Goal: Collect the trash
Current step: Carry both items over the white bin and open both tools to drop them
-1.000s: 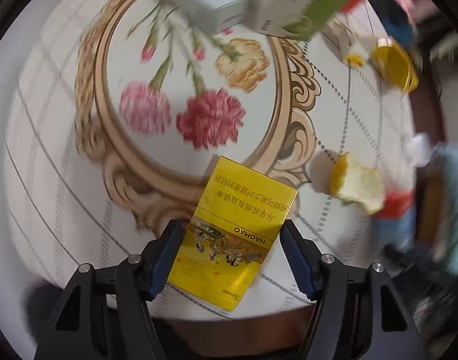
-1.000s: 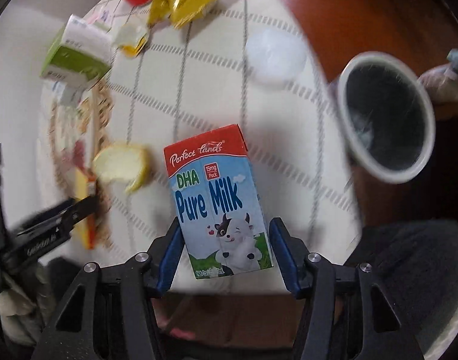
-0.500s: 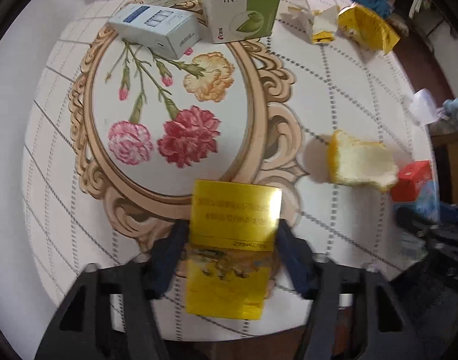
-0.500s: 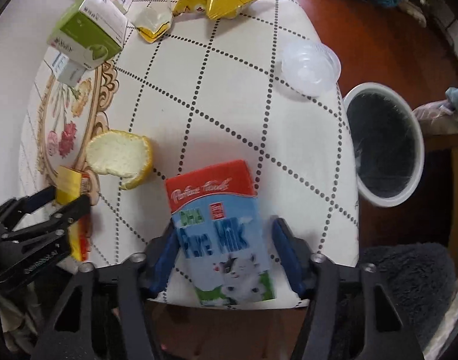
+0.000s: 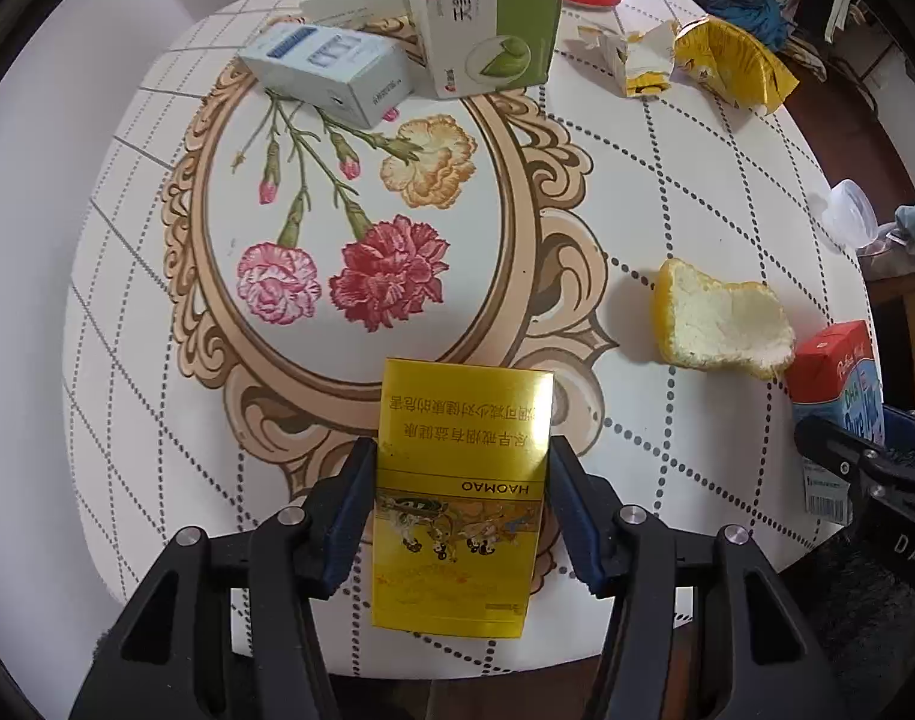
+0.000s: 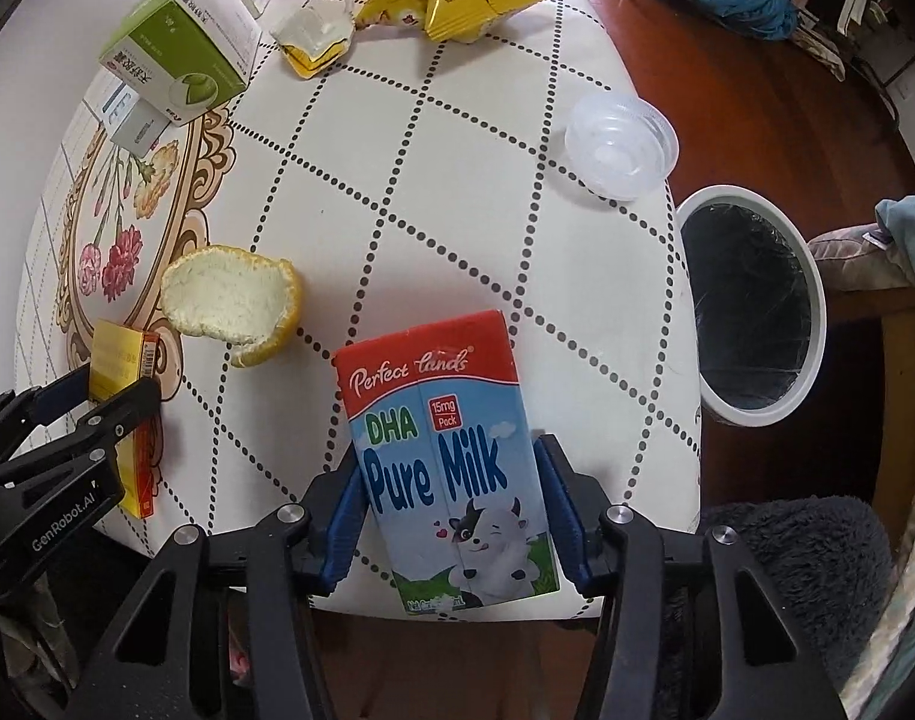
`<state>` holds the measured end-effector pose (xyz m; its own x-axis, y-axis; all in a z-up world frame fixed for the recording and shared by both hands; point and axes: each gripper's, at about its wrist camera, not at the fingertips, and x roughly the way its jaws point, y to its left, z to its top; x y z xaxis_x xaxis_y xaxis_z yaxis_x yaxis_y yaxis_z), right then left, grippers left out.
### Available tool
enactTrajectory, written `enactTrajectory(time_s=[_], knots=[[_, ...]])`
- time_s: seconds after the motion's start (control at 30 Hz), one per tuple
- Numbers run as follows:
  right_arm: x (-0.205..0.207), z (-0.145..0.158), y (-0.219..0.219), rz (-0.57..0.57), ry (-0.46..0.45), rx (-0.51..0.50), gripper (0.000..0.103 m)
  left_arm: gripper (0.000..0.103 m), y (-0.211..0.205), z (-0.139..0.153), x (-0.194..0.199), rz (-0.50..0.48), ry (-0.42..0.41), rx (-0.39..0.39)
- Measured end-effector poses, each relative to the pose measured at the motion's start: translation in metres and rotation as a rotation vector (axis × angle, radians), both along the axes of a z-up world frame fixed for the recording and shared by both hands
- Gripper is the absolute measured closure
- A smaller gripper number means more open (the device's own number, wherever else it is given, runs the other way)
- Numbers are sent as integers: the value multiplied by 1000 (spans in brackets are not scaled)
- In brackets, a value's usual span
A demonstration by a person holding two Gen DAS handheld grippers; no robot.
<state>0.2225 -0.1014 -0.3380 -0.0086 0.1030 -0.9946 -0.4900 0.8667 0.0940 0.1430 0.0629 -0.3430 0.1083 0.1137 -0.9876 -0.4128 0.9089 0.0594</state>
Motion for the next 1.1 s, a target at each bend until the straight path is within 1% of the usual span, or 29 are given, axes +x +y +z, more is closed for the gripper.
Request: enactTrajectory(time_s=[0.1,0.17,0.23,0.37,0.47,0.57,0.63,0.67,0.73,0.83,0.9,0.93,1.0,1.1], knots=[[0,2,-5,-15,18,22,48,50,-3,21,-7,1,-25,21],[-3,9,-7,-23,16,46,48,50,-8,40,-13,8,-52,28],[-4,21,-10,-26,2,74,48,50,-15,59,-15,13,-88,37],[1,57,-23,-47,-46,152,48,50,-36,104,-13,-5,-175,58],[11,86,-42,-76,-88,212,48,50,-56,140,1,-41,-249,66],[28,113,-72,-123,-135,258,48,50,-77,162,28,-93,-306,56],[43,127,-99,-169,-158,282,48,50,-88,169,50,-130,-330,34],[49,132,-110,-187,-165,287,48,50,-101,173,64,-156,-341,15],[67,138,-140,-231,-184,290,48,50,-118,173,87,-191,-348,-18],[95,135,-182,-285,-210,255,48,50,-148,158,132,-233,-334,-118],[115,122,-207,-318,-213,214,48,50,-169,138,168,-248,-305,-215],[128,111,-221,-336,-204,191,48,50,-177,131,180,-249,-294,-250],[148,90,-242,-366,-176,165,48,50,-195,106,213,-252,-247,-340],[173,59,-265,-402,-126,133,48,50,-216,72,250,-248,-182,-433]])
